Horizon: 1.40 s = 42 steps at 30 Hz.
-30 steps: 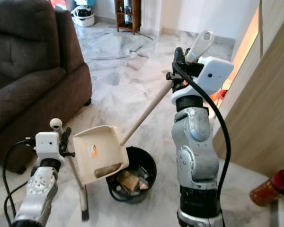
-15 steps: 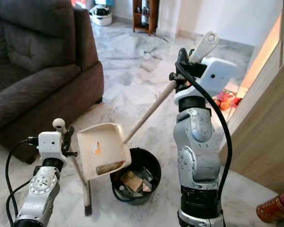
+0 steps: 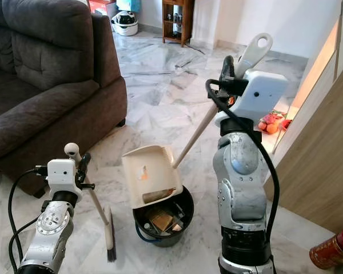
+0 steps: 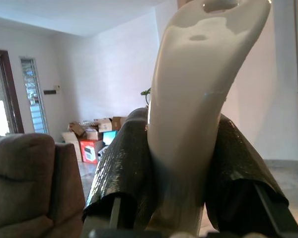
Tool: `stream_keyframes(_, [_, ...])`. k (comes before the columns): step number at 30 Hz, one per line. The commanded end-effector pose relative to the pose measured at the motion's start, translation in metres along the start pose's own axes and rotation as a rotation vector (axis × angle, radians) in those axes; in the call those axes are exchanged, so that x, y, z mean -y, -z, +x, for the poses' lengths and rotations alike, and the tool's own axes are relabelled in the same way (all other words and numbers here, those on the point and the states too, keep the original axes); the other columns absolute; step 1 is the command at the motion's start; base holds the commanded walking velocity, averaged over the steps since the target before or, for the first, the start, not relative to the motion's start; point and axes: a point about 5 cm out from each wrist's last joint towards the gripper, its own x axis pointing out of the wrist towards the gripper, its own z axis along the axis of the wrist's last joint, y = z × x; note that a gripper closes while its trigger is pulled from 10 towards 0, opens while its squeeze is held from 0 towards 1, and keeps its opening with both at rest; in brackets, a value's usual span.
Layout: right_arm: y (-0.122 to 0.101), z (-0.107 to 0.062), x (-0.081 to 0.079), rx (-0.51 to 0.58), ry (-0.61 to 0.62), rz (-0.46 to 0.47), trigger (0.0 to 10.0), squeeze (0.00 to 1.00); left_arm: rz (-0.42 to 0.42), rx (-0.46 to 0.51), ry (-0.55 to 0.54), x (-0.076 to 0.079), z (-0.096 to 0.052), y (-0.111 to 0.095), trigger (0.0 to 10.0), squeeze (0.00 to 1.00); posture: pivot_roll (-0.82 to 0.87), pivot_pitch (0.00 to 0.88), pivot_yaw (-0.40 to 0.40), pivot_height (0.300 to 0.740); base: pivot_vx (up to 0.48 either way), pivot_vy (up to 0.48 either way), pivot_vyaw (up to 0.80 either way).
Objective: Sweep floor
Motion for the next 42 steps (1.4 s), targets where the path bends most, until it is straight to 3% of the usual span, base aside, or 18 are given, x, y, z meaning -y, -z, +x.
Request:
stream_keyframes(1, [-0.008,0.000,-0.006,0.059,-0.027,-0.009,10.0,0.00,0.009,0.038,-0.002,-0.002,0.002,-0.007,10.0,0.00,0.14,0.046,0.016,0.740,0.000,0.000,0.00])
stream_keyframes(19, [-0.002,-0.028,-0.040,0.170,-0.264,-0.198,10.0,0.00,0.005,0.040,0.003,-0.001,0.001,-0.007,10.0,0.00,0.14,0.050,0.017,0.740,0.000,0.000,0.00])
stream_keyframes(24, [-0.001,-0.032,-0.045,0.184,-0.292,-0.201,10.0,0.00,0.042,0.048,0.037,0.003,0.001,-0.007,10.0,0.00,0.14,0.050,0.017,0.740,0.000,0.000,0.00])
stream_keyframes(35, [-0.003,-0.043,-0.059,0.256,-0.415,-0.293,10.0,0.00,0.037,0.048,0.037,0.004,0.001,-0.007,10.0,0.00,0.14,0.049,0.016,0.740,0.000,0.000,0.00])
stream_keyframes(42, [-0.004,-0.046,-0.065,0.264,-0.444,-0.275,10.0,0.00,0.036,0.050,0.037,0.004,0.001,-0.007,10.0,0.00,0.14,0.045,0.016,0.740,0.000,0.000,0.00])
